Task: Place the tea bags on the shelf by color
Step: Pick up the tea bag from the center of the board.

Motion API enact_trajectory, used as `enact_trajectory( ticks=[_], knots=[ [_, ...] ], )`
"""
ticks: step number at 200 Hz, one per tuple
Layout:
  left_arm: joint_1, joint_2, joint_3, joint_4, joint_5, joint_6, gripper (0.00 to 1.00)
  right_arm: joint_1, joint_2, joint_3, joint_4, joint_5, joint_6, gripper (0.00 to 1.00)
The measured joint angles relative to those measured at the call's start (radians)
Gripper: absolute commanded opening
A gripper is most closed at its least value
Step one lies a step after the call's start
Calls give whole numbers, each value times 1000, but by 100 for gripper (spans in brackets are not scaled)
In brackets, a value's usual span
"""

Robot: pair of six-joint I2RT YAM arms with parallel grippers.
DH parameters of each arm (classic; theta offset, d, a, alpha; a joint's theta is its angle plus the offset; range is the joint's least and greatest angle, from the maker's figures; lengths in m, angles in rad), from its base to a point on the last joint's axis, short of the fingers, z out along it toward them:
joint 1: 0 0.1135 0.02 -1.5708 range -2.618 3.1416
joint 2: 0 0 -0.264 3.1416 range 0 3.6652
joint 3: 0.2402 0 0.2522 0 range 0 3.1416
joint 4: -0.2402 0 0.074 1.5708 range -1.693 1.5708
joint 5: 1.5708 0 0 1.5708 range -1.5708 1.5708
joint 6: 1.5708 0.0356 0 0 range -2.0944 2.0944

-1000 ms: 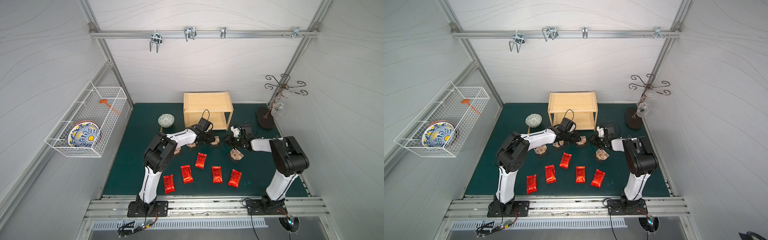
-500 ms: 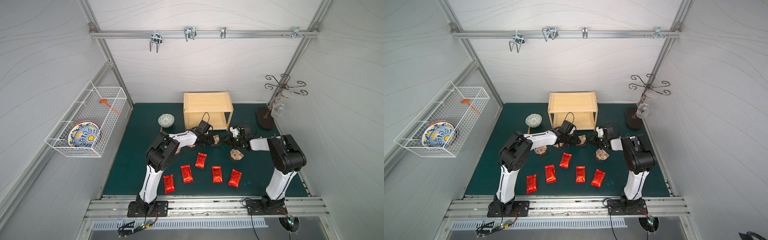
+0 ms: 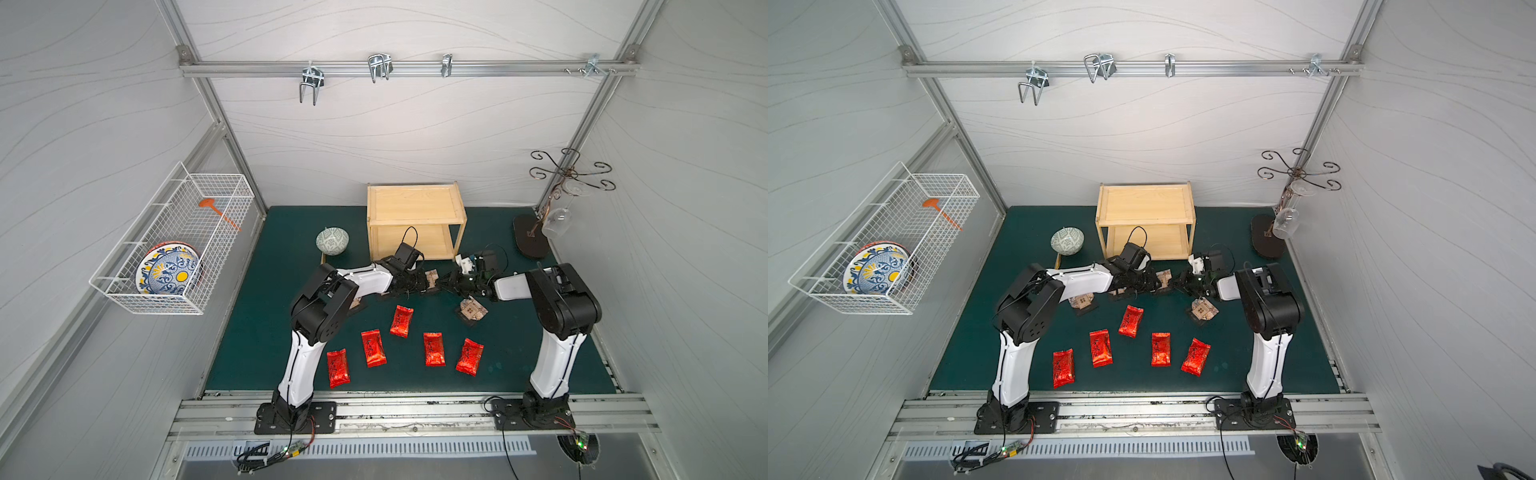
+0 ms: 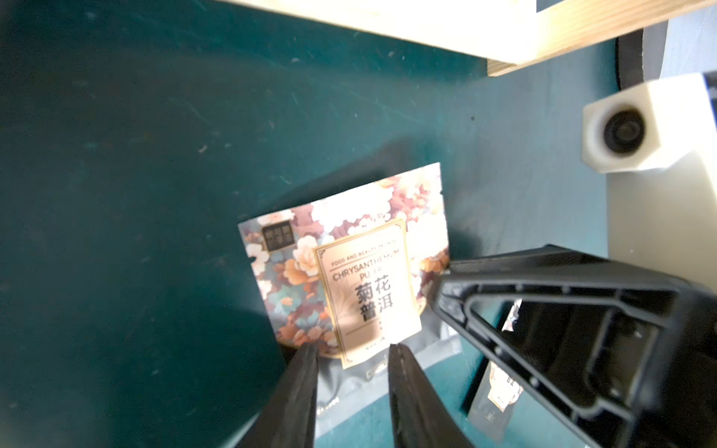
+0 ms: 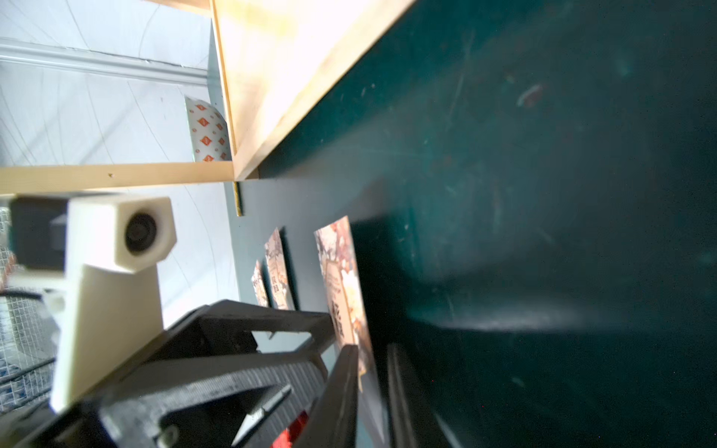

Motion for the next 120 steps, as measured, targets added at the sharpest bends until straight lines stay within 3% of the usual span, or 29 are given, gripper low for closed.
enact_trajectory(
  ticks=[28, 72, 120],
  knots=[
    [0, 0, 0, 0, 0, 7, 37, 0, 0, 21, 11, -13, 11, 0],
    [0, -25, -3, -44, -10, 16, 39, -2, -3, 10, 19, -19, 27, 0],
    [6, -229, -14, -149, -46, 42, 47, -11, -182, -67, -35, -3, 42, 0]
  ],
)
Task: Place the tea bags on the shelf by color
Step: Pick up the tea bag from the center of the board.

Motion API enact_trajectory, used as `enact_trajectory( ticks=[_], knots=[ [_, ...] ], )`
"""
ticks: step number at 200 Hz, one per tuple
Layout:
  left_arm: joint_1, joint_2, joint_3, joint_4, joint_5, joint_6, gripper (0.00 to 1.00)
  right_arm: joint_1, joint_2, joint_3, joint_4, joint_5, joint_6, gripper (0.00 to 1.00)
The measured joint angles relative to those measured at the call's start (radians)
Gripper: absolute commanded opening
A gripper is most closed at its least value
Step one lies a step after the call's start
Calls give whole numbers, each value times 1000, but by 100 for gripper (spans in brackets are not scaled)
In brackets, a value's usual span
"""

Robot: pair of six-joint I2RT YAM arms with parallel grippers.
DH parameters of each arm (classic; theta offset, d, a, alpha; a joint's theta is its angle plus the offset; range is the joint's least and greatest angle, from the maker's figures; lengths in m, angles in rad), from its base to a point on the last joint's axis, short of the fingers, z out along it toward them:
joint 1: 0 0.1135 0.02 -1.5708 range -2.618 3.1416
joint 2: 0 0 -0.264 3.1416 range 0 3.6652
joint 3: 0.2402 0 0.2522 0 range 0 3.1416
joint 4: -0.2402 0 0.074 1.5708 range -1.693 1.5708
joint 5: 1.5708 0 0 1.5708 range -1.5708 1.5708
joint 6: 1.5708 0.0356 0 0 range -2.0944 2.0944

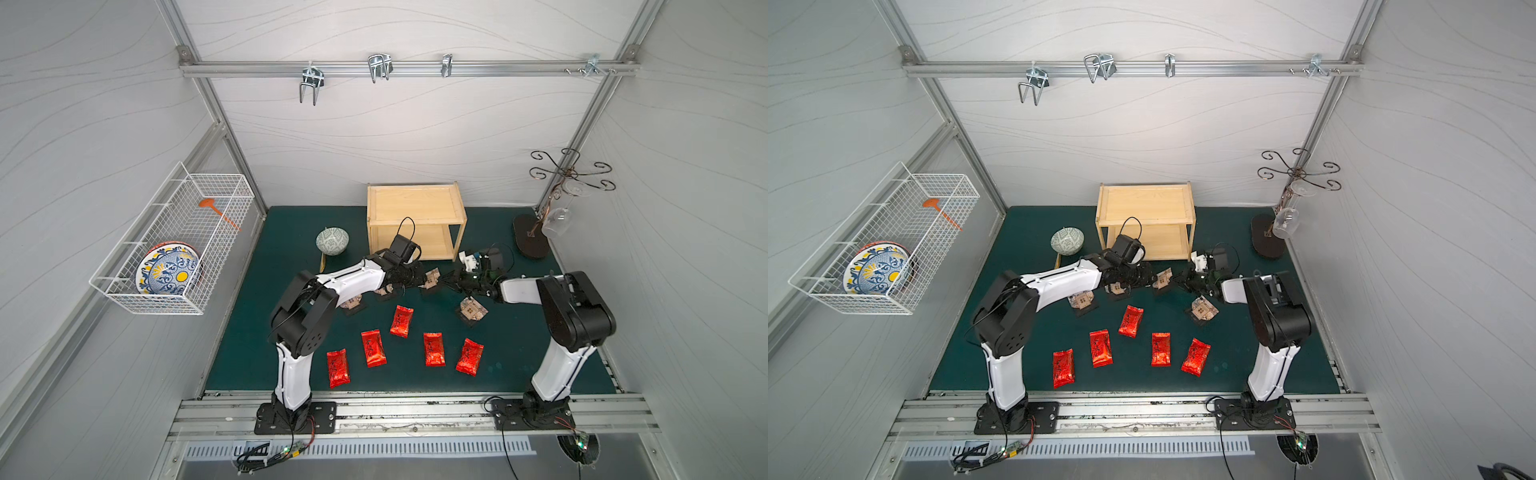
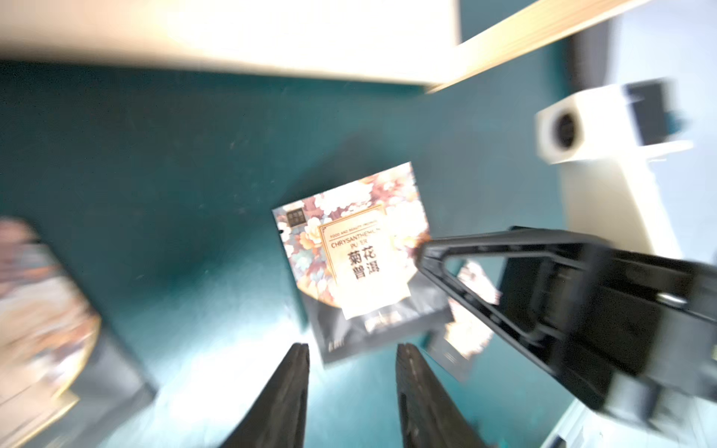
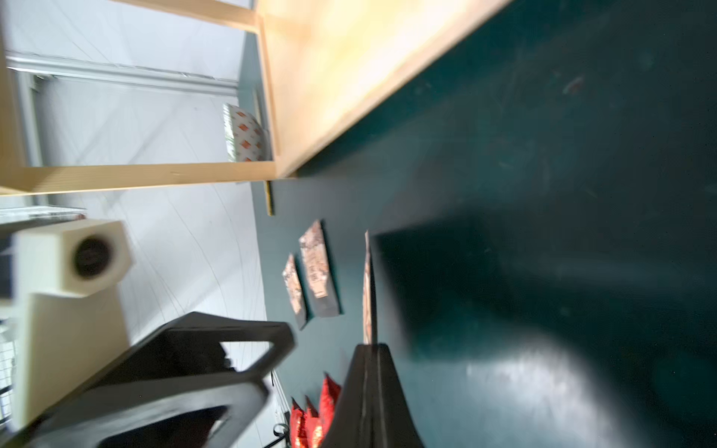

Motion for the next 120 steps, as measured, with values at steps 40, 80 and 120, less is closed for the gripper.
enact_trajectory(
  ticks=[40, 80, 120],
  knots=[
    [31, -240, -69, -40, -32, 14, 55, -4, -278, -79, -60, 37, 10, 0],
    [100, -368, -142, -131, -60, 19, 64, 60, -496, -93, -167, 108, 47, 0],
    [175, -510, -217, -204, -94, 14, 67, 128, -496, 54, -228, 158, 92, 0]
  ],
)
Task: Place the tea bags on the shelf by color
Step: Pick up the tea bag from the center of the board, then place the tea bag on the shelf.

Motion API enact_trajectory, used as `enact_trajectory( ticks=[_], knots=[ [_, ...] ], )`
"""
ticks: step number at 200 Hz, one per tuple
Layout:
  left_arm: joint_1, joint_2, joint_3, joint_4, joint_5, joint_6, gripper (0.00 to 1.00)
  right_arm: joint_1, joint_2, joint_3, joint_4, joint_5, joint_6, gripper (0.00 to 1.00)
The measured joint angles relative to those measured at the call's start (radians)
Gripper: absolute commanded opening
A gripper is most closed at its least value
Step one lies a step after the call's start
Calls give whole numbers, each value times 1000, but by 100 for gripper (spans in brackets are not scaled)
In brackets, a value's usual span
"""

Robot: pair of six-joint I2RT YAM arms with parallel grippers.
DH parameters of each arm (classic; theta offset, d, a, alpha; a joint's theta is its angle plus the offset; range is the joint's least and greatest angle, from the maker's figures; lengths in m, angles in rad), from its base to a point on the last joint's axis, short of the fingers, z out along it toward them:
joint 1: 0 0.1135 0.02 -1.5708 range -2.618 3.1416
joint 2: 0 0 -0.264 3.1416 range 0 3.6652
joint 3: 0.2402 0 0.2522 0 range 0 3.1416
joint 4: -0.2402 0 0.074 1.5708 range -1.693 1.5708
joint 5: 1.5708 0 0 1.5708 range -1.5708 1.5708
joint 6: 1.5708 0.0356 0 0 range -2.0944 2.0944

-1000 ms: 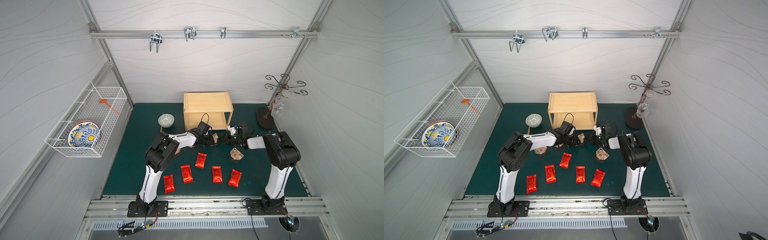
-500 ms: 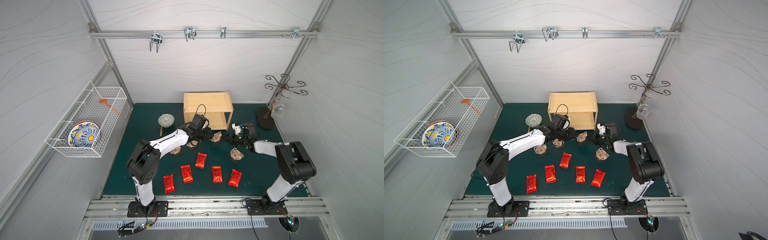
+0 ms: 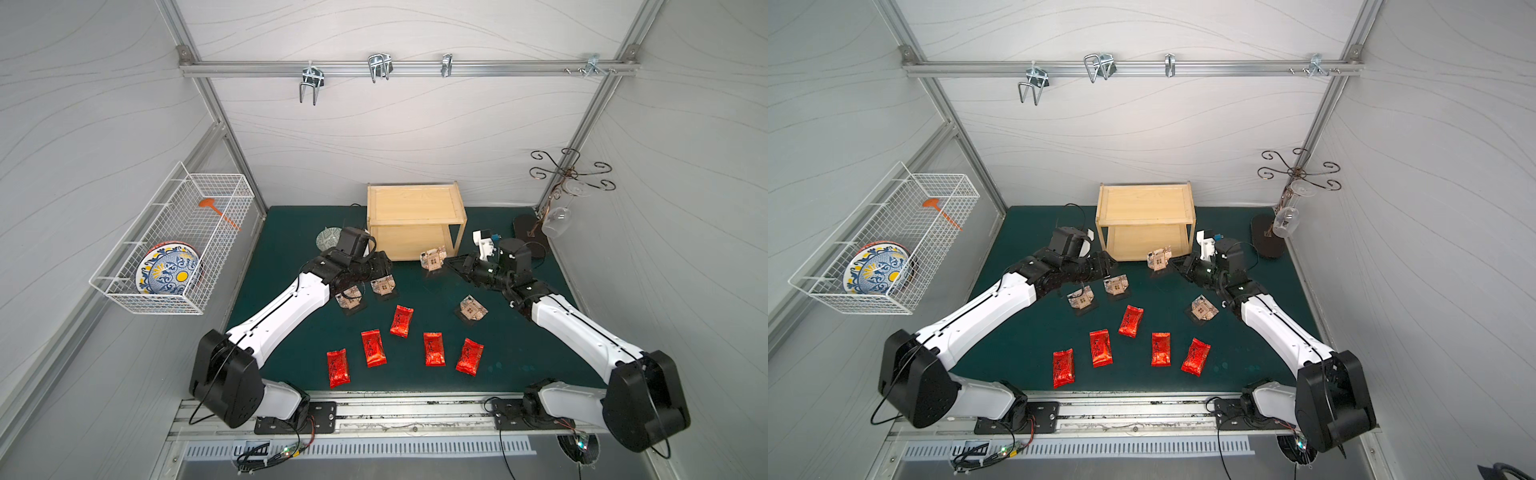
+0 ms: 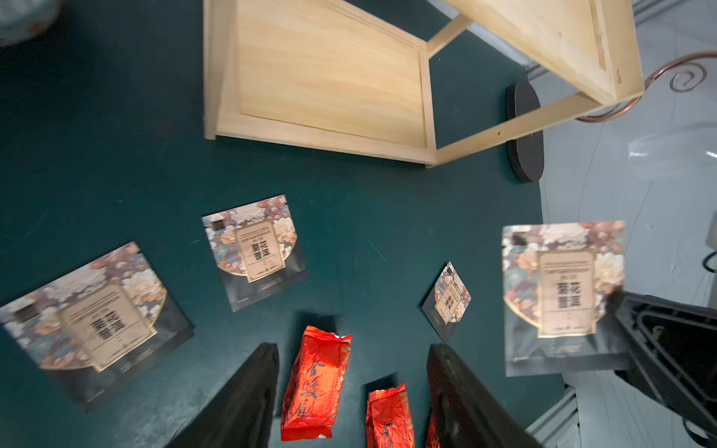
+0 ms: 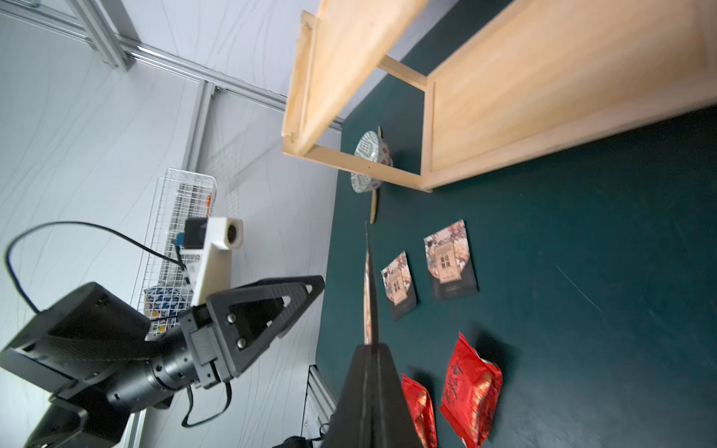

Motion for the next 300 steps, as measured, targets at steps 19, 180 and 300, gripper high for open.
enact_trajectory(
  ticks=[19, 180, 300],
  knots=[
    [33, -37, -9, -20, -10, 0, 66, 25, 69, 112, 3, 17, 19, 0],
    [143, -40, -58, -69, -47, 19, 65, 147, 756, 874, 48, 148, 94, 0],
    [148, -39, -58, -69, -53, 26, 65, 171, 847, 1011, -86, 198, 45, 8]
  ],
)
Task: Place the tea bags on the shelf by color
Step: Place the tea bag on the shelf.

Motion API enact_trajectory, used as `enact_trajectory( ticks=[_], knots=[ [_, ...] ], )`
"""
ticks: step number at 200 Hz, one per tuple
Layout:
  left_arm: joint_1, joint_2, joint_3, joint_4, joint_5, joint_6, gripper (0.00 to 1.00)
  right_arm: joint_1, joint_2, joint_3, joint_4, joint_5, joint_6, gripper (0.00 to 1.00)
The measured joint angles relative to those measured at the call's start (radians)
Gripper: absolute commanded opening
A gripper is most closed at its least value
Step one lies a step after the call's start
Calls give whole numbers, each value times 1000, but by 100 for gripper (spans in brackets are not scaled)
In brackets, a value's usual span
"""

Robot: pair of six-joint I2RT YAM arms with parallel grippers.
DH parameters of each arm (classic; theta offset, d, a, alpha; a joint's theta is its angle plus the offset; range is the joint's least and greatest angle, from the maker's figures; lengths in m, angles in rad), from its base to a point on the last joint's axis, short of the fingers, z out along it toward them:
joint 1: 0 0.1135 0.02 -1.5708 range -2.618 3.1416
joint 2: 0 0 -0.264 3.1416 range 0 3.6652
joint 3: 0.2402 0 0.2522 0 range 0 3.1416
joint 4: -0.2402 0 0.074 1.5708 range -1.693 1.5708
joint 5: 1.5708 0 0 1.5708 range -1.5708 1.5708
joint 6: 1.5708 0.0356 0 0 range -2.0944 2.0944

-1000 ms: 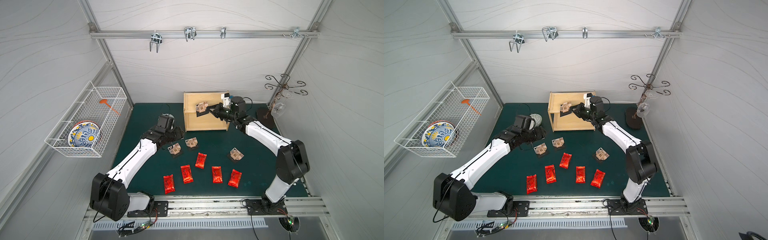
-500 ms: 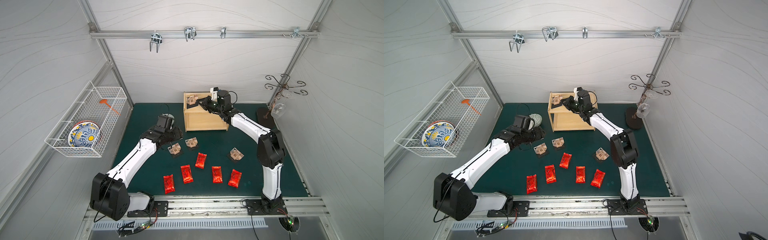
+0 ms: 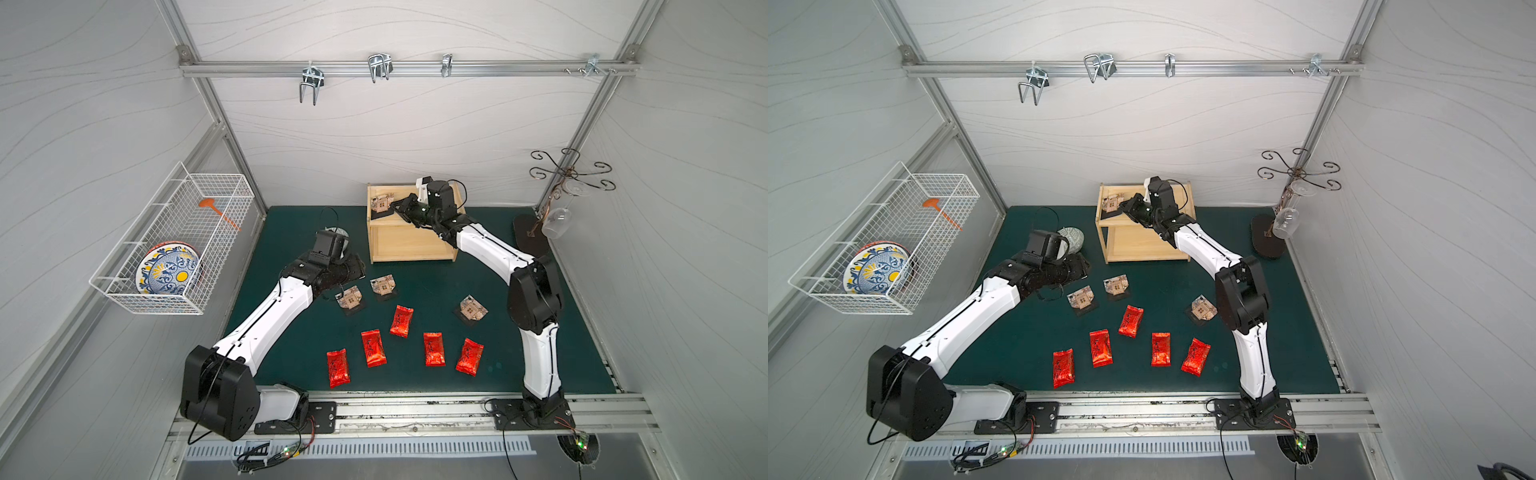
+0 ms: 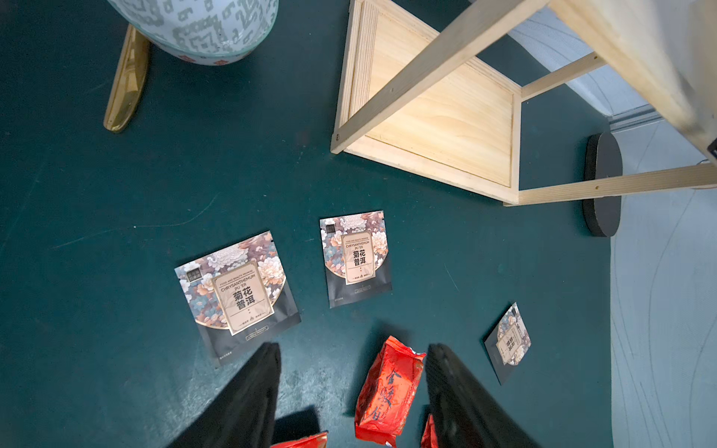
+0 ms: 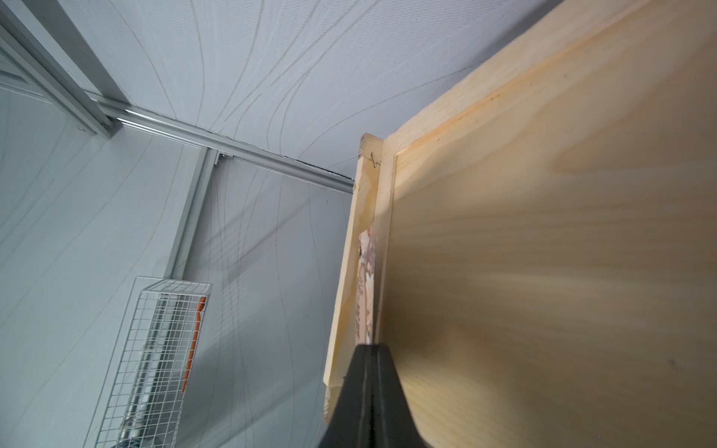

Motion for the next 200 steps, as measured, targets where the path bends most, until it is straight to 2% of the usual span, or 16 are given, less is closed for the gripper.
enact_trajectory(
  ticks=[21, 52, 103, 171, 200],
  knots=[
    [5, 0, 0, 0, 3, 0, 65, 2, 31, 54, -32, -8, -26, 13],
    [6, 0, 0, 0, 6, 0, 66, 3, 56, 79, -74, -18, -50, 26],
    [6, 0, 0, 1, 13, 0, 66, 3, 84, 168, -162, -18, -103, 39],
    [10, 0, 0, 1, 20, 0, 66, -5, 108, 236, -245, -27, -163, 51],
    [10, 0, -2, 3, 25, -1, 66, -11, 114, 274, -284, -26, -185, 54]
  ],
)
